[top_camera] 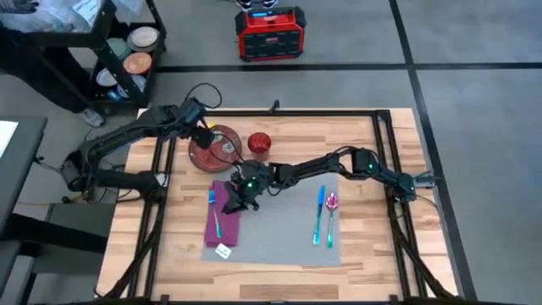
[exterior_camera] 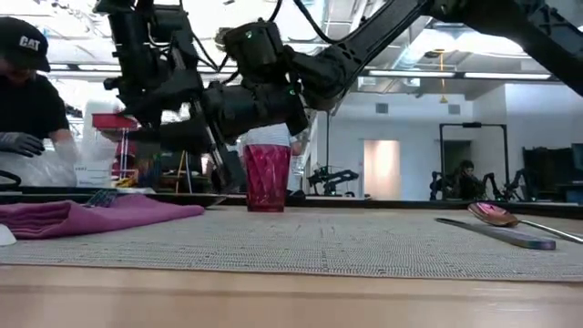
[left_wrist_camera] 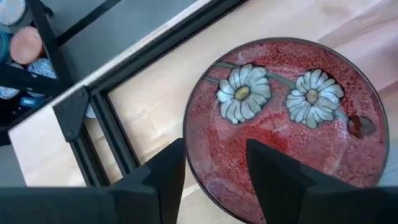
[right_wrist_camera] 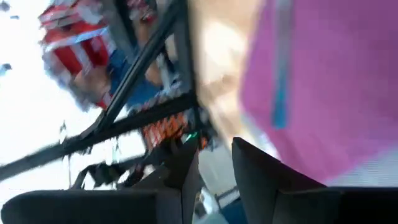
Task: Set table place
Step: Put the blue fork on top of the purple napkin
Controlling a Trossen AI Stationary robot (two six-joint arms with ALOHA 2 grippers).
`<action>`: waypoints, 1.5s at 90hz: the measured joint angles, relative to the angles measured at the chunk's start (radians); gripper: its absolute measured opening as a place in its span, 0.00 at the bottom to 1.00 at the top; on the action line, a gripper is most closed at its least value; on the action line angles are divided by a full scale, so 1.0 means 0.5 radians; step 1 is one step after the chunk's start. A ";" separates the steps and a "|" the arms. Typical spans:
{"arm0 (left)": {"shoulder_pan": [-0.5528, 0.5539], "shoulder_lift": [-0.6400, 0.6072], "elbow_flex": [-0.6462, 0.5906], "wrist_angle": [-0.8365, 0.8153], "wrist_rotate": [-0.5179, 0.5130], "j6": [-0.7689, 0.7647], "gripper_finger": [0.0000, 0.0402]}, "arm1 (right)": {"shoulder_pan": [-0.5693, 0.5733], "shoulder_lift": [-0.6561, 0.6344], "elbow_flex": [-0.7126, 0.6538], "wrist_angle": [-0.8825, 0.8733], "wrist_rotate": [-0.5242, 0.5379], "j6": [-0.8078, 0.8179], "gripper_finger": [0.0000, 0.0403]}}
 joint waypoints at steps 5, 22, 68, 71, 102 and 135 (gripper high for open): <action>-0.001 0.000 0.000 -0.051 0.109 -0.002 0.38 | 0.000 -0.046 -0.001 0.249 -0.024 0.081 0.22; -0.088 -0.039 -0.082 -0.376 0.166 -0.193 0.37 | 0.006 -0.522 0.003 0.514 -0.062 -0.031 0.21; -1.003 -0.962 -0.618 -0.249 0.124 -2.323 0.19 | 0.168 -2.420 0.004 -1.704 1.375 -2.189 0.19; -1.058 -0.970 -0.643 -0.145 0.100 -2.347 0.19 | 0.217 -2.500 0.004 -1.760 1.470 -2.236 0.19; -1.455 -0.291 -0.859 0.468 0.345 -2.294 0.19 | 0.490 -2.787 0.004 -1.880 1.783 -2.417 0.19; -1.443 -0.015 -0.752 0.498 0.459 -1.922 0.19 | 0.494 -2.737 0.003 -2.026 1.769 -2.429 0.19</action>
